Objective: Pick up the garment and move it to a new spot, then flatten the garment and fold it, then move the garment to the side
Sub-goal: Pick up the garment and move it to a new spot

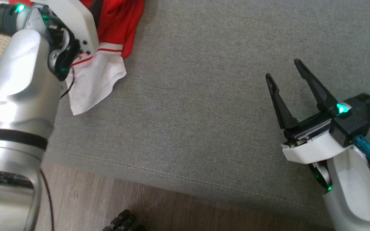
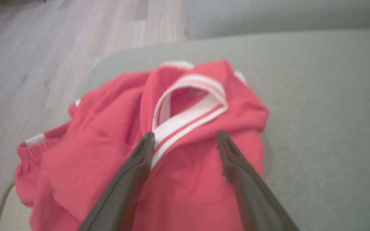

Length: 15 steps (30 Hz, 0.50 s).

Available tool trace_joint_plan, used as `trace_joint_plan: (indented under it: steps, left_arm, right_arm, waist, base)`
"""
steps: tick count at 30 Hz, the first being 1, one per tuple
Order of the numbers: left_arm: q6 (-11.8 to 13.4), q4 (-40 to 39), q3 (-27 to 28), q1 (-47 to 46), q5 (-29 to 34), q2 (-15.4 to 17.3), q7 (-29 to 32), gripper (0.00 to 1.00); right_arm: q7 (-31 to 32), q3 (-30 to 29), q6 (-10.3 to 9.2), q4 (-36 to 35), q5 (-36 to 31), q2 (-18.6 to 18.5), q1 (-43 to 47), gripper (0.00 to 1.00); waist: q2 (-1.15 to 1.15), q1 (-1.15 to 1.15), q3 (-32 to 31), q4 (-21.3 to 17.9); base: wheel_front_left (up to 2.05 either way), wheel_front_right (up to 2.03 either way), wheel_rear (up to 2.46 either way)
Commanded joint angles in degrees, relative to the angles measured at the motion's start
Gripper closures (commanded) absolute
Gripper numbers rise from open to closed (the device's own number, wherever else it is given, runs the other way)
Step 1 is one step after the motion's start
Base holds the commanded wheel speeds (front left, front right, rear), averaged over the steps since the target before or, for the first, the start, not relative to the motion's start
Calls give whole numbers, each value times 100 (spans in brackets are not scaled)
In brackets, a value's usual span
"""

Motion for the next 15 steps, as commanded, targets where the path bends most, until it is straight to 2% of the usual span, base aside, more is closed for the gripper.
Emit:
trace_joint_plan:
  steps: [1, 5, 12, 13, 14, 15]
  left_arm:
    - [9, 65, -43, -244, -59, 474, 204, 0]
    - [9, 542, -341, -458, -312, 619, 391, 0]
    - [8, 863, -707, -443, -1001, 554, 449, 0]
    - [8, 835, -805, -432, -1056, 567, 391, 8]
    - [8, 790, -912, -426, -1098, 590, 300, 70]
    - [8, 740, -1043, -427, -1105, 631, 177, 100]
  right_arm:
    - [-54, 152, 41, -232, 72, -34, -46, 0]
    - [-54, 216, 41, -319, 108, -148, -110, 0]
    - [-54, 191, 41, -385, 132, -238, -179, 0]
    - [-54, 189, 41, -380, 135, -233, -186, 0]
    - [-54, 185, 41, -374, 140, -227, -192, 0]
    - [-54, 179, 41, -366, 145, -220, -198, 0]
  waist:
    - [0, -1, 127, -83]
    - [0, -1, 286, -152]
    - [0, -1, 419, -174]
    - [0, -1, 416, -174]
    - [0, -1, 412, -170]
    - [0, -1, 403, -165]
  base:
    - [0, 0, 0]
    - [0, 0, 0]
    - [0, 0, 0]
    - [0, 0, 0]
    - [0, 0, 0]
    - [0, 0, 0]
